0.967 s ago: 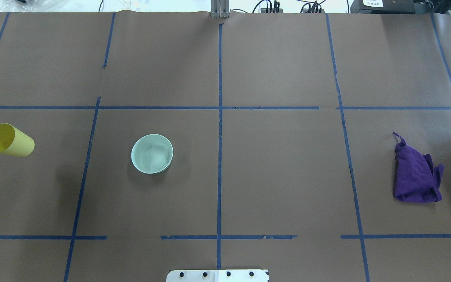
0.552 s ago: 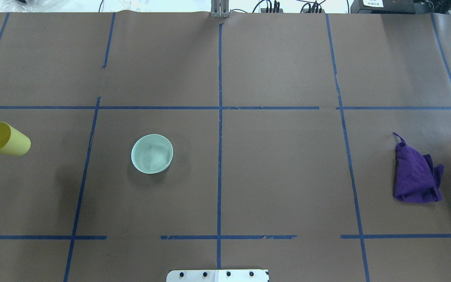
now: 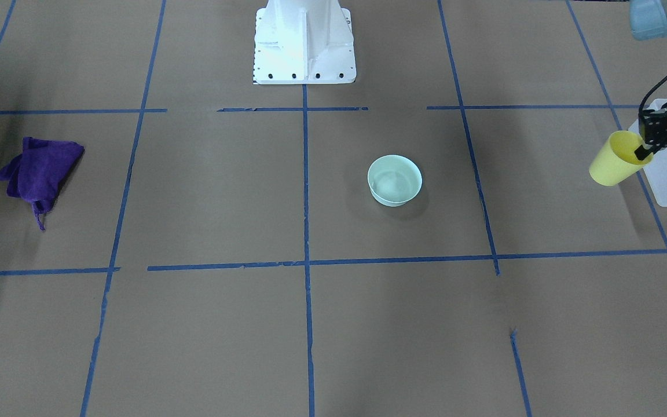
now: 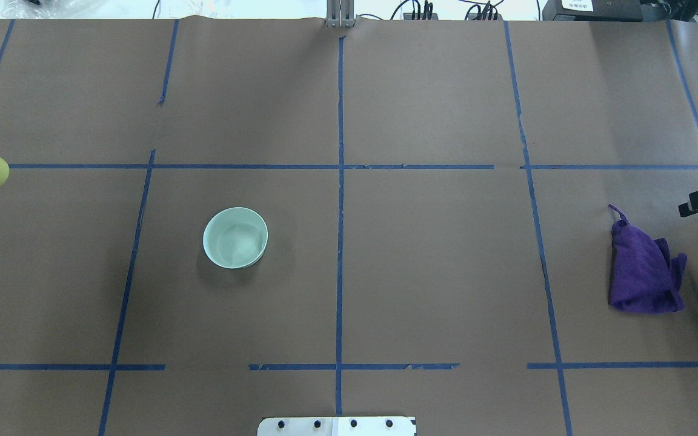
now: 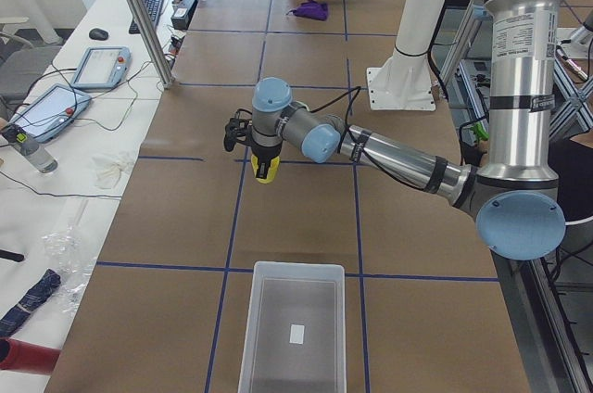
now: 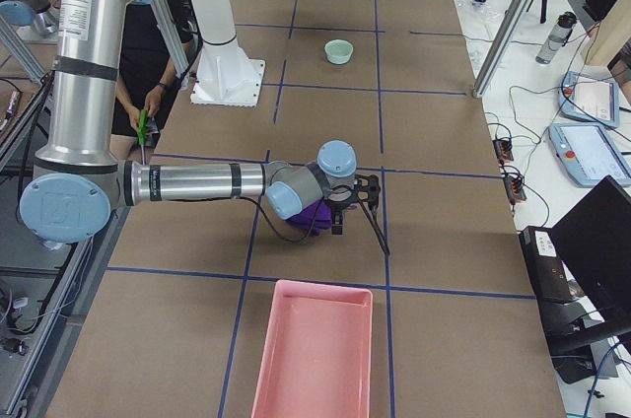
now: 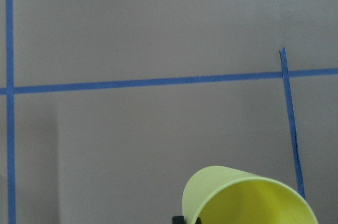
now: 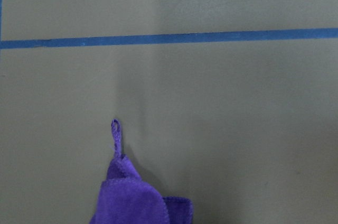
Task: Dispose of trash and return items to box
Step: 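Lift the yellow cup with the left gripper while the right gripper reaches the purple cloth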
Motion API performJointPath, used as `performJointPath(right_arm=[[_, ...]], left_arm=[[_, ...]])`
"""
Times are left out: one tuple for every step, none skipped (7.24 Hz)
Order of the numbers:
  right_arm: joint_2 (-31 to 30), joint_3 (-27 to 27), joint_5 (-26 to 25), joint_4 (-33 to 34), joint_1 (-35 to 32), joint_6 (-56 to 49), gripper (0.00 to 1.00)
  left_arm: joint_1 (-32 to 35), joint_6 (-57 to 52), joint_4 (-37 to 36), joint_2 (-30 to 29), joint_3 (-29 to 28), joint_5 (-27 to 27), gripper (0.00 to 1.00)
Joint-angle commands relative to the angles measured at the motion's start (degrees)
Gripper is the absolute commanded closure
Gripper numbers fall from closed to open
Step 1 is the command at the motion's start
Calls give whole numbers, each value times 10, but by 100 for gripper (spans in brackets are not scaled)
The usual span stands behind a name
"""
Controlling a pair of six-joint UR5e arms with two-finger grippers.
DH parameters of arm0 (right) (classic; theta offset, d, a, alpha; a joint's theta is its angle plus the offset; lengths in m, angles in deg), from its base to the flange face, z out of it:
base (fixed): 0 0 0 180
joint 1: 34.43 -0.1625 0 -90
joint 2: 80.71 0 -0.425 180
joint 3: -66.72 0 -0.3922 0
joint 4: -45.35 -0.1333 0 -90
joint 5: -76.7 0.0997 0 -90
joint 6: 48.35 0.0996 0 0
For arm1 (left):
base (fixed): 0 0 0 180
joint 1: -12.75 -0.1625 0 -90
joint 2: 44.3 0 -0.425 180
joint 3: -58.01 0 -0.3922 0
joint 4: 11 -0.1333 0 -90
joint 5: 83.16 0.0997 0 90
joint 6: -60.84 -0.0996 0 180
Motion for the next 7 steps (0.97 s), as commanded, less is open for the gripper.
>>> performJointPath(right_arm=[[-4, 0, -33, -40, 77, 60, 0], [-4, 0, -52, -40, 109, 80, 0], [-3, 0, -80, -40, 146, 112, 0], [-4, 0, -112, -40, 180, 116, 0], [-4, 0, -120, -40, 194, 120, 0], [-11, 0, -120, -40, 194, 121, 0], [-15, -1, -119, -40, 192, 120, 26]], left_arm=[[50, -56, -76, -42, 2, 3, 100], [54, -59, -86, -45, 1, 6, 100], [64, -74, -87, -45, 1, 19, 100], [79, -102, -87, -45, -6, 20, 100], [93, -129, -88, -45, -15, 20, 100], [116, -155, -91, -45, -25, 20, 100], [127, -169, -99, -45, -28, 20, 100]])
